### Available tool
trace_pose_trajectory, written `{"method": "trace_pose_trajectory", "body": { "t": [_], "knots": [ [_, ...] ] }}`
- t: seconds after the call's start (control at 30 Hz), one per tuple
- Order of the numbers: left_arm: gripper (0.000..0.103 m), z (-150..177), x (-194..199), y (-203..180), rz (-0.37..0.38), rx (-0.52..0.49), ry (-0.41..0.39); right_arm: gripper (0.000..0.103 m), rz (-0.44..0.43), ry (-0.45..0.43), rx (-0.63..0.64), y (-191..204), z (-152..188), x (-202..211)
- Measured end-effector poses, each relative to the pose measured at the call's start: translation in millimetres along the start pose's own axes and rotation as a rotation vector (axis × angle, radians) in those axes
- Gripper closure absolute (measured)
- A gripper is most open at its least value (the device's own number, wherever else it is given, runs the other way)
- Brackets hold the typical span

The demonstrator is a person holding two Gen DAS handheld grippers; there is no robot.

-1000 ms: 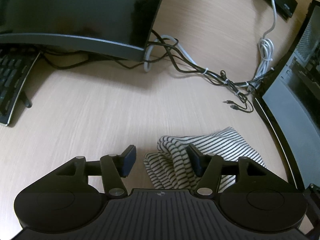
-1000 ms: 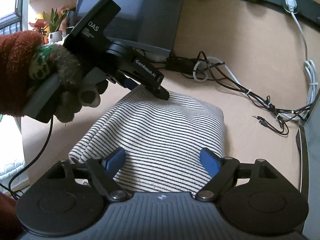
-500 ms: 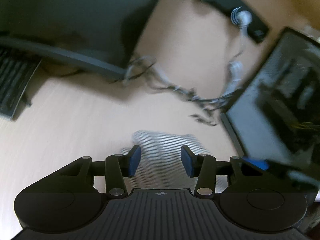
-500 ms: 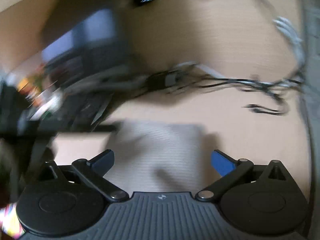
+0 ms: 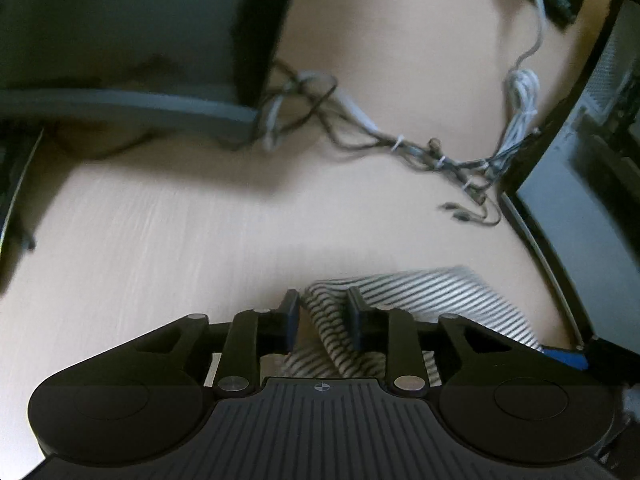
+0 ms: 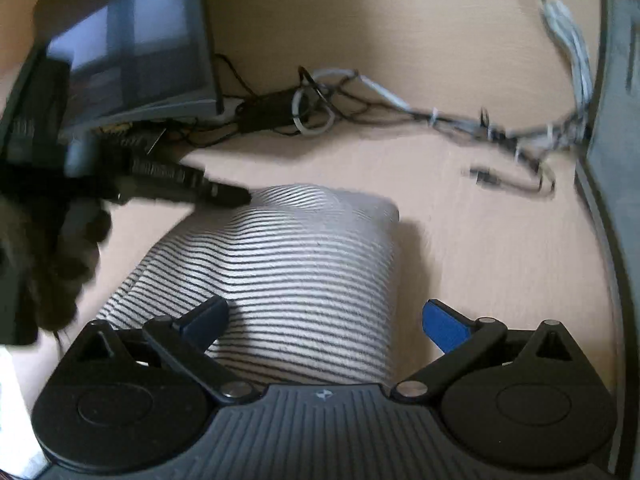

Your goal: Fold clothes

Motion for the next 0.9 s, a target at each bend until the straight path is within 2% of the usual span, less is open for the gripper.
{"method": "trace_pose_trajectory", "body": {
  "t": [0.1,0.17,0.23,0.3,0.4,0.47,0.53,0.7,0.8,0.83,0.9],
  "knots": [
    [0.074,4,20,4,0.007,0.048,-0.012,0.000,-0.103,0.071,-0.156,-17,6,-8],
    [0.066,6,40,5,0.015,0.095,-0.015,0.000,-0.140,0.077,-0.148,-19,7,-4],
    [0.045,13,62,-2,0.068,0.130,-0.014,0.000,-0.147,0.066,-0.132,-19,8,0],
    [0.042,26,74,-12,0.102,0.139,0.011,0.000,-0.142,0.050,-0.120,-19,8,6],
    [0.046,47,76,-35,0.108,0.065,0.040,0.000,-0.107,0.006,-0.104,-22,3,14],
    [0.053,55,74,-47,0.110,0.013,0.034,0.000,-0.096,0.001,-0.101,-25,0,12],
    [0.055,59,77,-57,0.118,-0.001,0.013,0.000,-0.096,0.006,-0.101,-27,-3,8],
    [0.055,64,93,-67,0.141,-0.007,-0.020,0.000,-0.116,0.023,-0.117,-25,-4,0],
    [0.035,68,90,-58,0.094,0.027,-0.013,0.000,-0.104,0.020,-0.119,-27,-6,4],
    [0.038,69,87,-53,0.070,0.044,-0.007,0.000,-0.097,0.019,-0.118,-28,-7,5],
    [0.046,70,83,-53,0.088,0.057,-0.012,0.000,-0.081,0.020,-0.107,-29,-5,8]
  ]
}}
Point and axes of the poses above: each gripper's, at about its wrist camera, not at the fingertips, and x roughly against the way its jaws point, y to its left, z to its underside, the point moved 8 cm from there along -x, roughly the way its jaws point, and after that the axes turned 1 degree about -z, right-handed, at the moved point
